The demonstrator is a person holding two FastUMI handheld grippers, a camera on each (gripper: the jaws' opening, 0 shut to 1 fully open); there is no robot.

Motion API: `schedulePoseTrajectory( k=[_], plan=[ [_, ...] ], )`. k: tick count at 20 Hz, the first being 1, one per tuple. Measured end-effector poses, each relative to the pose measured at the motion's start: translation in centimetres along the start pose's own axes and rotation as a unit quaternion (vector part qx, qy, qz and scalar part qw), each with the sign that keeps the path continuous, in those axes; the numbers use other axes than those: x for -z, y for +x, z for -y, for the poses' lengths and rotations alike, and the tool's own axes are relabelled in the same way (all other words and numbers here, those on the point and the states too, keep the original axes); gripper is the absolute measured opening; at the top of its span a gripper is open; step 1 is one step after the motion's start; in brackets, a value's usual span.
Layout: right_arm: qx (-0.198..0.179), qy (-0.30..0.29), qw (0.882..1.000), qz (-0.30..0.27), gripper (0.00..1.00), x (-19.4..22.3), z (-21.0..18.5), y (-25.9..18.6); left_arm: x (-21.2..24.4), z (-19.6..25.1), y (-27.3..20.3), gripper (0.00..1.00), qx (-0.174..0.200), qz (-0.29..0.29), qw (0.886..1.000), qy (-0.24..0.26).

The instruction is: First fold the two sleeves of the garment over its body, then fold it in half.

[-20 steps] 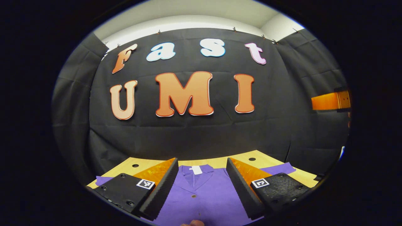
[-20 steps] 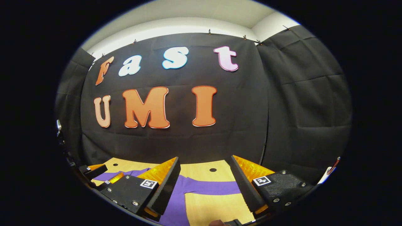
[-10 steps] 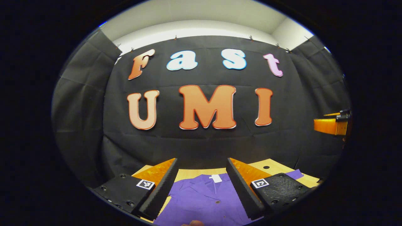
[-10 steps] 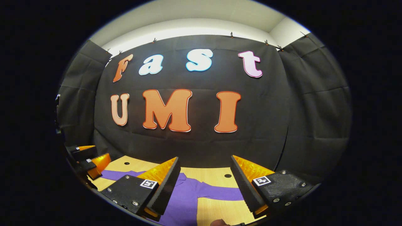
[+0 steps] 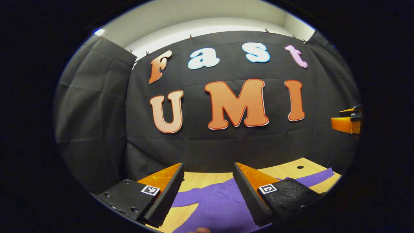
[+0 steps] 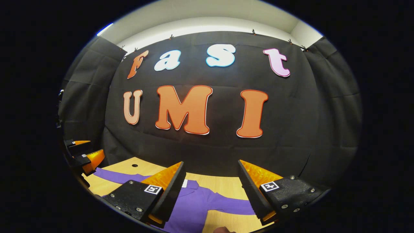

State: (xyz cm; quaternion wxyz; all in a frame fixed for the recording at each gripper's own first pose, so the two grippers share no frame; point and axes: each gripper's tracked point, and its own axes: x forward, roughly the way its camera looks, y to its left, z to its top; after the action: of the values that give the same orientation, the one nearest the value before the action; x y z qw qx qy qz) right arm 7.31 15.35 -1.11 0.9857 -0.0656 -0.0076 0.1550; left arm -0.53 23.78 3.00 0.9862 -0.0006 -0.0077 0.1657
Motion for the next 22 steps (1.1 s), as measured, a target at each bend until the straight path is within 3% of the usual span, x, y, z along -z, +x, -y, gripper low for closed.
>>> schedulePoseTrajectory(
  k=[2, 3, 4, 5, 11, 15, 22],
  plan=[
    [-0.005, 0.002, 1.0, -0.018, 0.95, 1.2, -0.4, 1.4, 0.6, -0.4, 1.4, 0.99, -0.01, -0.008, 1.0, 0.001],
    [0.0, 0.007, 0.999, -0.032, 0.95, 1.8, -0.5, 1.8, 0.6, -0.4, 2.1, 0.95, -0.005, -0.005, 1.0, 0.006],
    [0.008, 0.012, 0.999, -0.033, 0.95, 1.9, -0.5, 2.1, 0.4, -0.2, 2.8, 0.99, 0.003, 0.001, 1.0, 0.009],
    [0.023, 0.017, 0.999, -0.035, 0.95, 2.1, -0.3, 2.6, 0.1, -0.1, 3.8, 0.95, 0.013, 0.01, 1.0, 0.012],
    [0.143, 0.018, 0.986, -0.078, 0.95, 5.4, 1.3, 4.0, -0.9, 0.2, 8.2, 0.94, 0.098, 0.056, 0.993, 0.041],
    [0.189, 0.006, 0.976, -0.107, 0.95, 6.5, 1.0, 3.5, -0.1, 0.5, 10.5, 0.94, 0.159, 0.055, 0.986, 0.018],
    [0.249, 0.017, 0.957, -0.145, 0.95, 8.7, 2.7, 1.6, -0.4, -1.6, 12.4, 0.94, 0.182, 0.057, 0.982, -0.004]
  ],
)
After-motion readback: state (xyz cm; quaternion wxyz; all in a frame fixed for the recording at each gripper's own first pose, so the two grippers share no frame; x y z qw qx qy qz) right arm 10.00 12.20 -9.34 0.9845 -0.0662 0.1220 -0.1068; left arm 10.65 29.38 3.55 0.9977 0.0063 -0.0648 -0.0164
